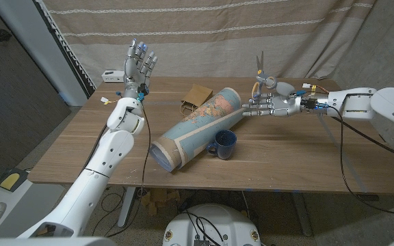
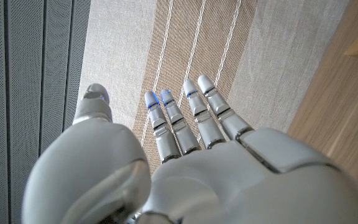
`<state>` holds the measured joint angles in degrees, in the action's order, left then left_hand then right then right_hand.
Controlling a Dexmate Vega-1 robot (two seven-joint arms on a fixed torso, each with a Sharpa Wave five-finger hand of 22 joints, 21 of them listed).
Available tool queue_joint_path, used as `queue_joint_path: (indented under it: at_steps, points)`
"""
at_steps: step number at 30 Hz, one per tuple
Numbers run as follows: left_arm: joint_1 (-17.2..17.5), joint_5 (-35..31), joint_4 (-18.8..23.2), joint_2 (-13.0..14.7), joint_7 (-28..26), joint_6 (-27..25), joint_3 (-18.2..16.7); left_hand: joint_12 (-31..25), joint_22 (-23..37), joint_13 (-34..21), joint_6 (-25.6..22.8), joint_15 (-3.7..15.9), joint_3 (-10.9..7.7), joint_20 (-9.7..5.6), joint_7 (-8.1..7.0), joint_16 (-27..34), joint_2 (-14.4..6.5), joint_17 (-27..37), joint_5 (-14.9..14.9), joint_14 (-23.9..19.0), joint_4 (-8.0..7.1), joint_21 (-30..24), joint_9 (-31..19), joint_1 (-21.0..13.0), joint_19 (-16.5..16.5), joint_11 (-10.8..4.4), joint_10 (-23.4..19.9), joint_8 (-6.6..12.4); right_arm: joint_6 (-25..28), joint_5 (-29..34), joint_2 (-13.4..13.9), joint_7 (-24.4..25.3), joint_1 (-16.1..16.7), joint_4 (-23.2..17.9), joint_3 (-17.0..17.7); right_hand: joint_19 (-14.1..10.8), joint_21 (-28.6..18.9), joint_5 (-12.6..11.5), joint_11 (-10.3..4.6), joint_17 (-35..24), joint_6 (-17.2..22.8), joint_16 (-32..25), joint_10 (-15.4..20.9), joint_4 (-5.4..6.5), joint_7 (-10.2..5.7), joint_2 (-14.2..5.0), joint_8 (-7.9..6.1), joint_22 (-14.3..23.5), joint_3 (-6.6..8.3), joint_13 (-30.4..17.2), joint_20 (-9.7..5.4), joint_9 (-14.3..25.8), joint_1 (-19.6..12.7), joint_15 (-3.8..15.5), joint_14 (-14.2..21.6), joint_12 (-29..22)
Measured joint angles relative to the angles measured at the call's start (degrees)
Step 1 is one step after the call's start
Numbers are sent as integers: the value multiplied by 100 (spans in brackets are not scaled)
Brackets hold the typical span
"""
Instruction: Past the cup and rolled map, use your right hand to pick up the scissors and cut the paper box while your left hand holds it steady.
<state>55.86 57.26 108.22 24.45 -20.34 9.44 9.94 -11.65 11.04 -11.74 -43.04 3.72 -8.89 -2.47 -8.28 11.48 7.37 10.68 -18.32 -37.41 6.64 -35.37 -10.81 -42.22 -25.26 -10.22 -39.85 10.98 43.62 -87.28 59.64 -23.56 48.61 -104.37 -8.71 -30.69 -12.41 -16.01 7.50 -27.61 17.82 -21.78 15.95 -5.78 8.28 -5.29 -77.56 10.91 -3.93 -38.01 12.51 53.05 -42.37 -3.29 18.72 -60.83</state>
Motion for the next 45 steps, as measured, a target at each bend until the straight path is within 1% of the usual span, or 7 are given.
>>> queue_joint_path:
  at_steps: [6,10,13,24,33,41,45]
  points:
    - [-55,-183,-97,105,-30,-45,-3,0,0,0,79,-25,0,0,7,0,0,0,0,25,0,0,0,0,0,32,31,-9,19,-42,37,51,35,-56,32,42,0,0,30,51,-1,39,-31,0,1,17,0,0,0,101,0,0,17,0,0,93]
    - [-84,-170,-177,125,53,-93,-12,45,0,0,980,-25,0,0,-132,0,-30,0,0,25,0,21,-21,29,0,52,197,-129,26,-67,65,80,61,-83,60,42,0,0,30,66,-1,39,-31,0,1,23,0,0,0,149,0,0,23,0,0,140]
    - [-128,-93,-252,152,185,-141,-19,45,0,0,1167,-23,0,-33,-166,0,-30,0,0,67,0,43,-27,29,33,51,237,-129,33,-94,90,106,87,-106,80,42,0,0,30,80,-1,65,-31,0,0,23,0,1,0,190,0,0,23,0,0,172]
    - [-237,-149,-434,319,514,-280,2,45,0,0,1165,-34,-1,-10,-165,0,-30,0,0,97,0,43,-27,29,53,81,267,-100,34,-151,151,152,197,-190,177,41,0,0,30,133,-1,67,-31,0,1,0,0,1,0,311,0,0,45,-21,-22,267]
    - [-325,-401,-567,555,554,-321,80,45,0,0,1165,-31,-1,-9,-165,-9,-30,0,0,100,0,63,-27,29,53,81,267,-77,-33,-194,198,255,298,-250,266,41,0,0,27,184,-23,106,-4,0,22,0,0,2,0,404,-1,-9,44,-30,-31,323]
    - [-372,-840,-634,721,505,-346,143,45,0,0,1195,-29,23,-1,-135,-39,-31,0,0,209,24,150,-26,29,302,81,267,-77,-79,-212,235,263,385,-286,347,41,0,0,29,212,-23,106,13,0,22,0,0,2,0,454,-1,-10,44,-30,-31,365]
    - [-407,-992,-669,813,505,-389,171,19,-12,0,1036,-42,23,-16,-88,-39,-31,0,0,259,24,237,-41,29,394,82,264,58,-92,-218,247,263,409,-291,371,41,0,0,29,212,-23,106,12,0,22,0,0,-17,0,456,-1,-9,44,-30,-31,365]
